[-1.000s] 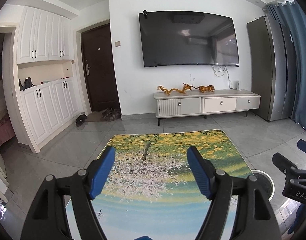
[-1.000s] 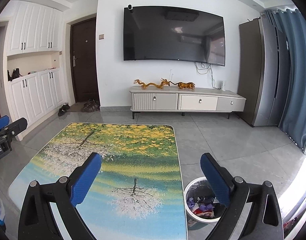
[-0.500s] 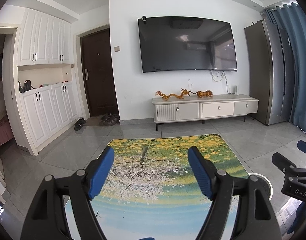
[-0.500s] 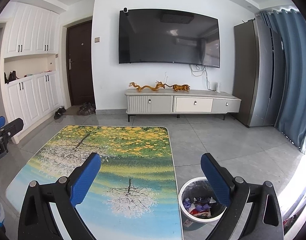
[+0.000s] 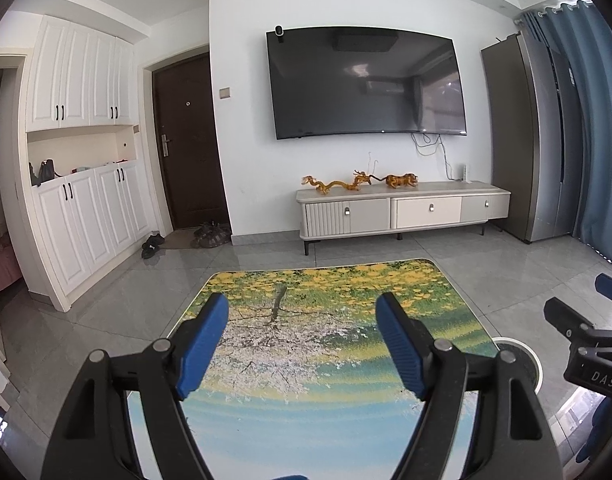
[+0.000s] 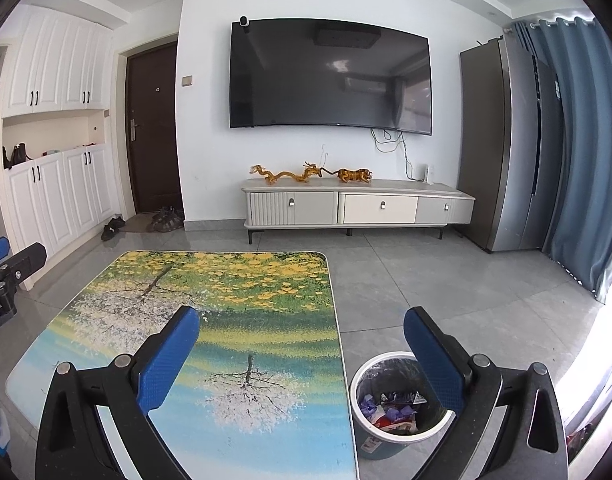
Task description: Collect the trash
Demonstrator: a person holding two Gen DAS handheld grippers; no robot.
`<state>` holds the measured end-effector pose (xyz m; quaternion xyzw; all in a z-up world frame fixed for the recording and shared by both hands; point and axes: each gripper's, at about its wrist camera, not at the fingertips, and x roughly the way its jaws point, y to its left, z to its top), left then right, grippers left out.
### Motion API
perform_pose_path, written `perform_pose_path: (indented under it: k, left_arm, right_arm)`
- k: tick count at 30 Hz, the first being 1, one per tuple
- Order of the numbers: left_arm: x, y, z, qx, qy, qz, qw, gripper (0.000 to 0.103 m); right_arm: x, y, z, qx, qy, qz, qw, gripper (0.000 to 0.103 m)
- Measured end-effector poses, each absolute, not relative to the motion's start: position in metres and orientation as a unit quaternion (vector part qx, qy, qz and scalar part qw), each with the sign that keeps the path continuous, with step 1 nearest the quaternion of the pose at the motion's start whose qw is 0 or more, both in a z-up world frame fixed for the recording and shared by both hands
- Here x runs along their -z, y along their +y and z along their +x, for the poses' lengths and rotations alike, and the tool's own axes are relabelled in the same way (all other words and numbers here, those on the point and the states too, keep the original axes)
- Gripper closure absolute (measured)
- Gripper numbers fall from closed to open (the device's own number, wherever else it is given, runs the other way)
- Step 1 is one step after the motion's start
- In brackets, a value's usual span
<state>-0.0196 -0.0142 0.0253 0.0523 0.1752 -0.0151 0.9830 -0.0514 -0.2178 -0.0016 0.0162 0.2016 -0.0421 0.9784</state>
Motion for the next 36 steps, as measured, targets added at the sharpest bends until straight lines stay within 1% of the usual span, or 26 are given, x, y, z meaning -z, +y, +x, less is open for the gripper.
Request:
perform_pose_path:
  k: [36]
  left_arm:
    - [-0.0211, -0.0207, -0.0190, 0.029, 0.181, 0.052, 0.982, 0.028]
  right_arm:
    - [0.0045, -0.2216, -0.0516, 0.044, 0.204, 0.018, 0.978, 0.000]
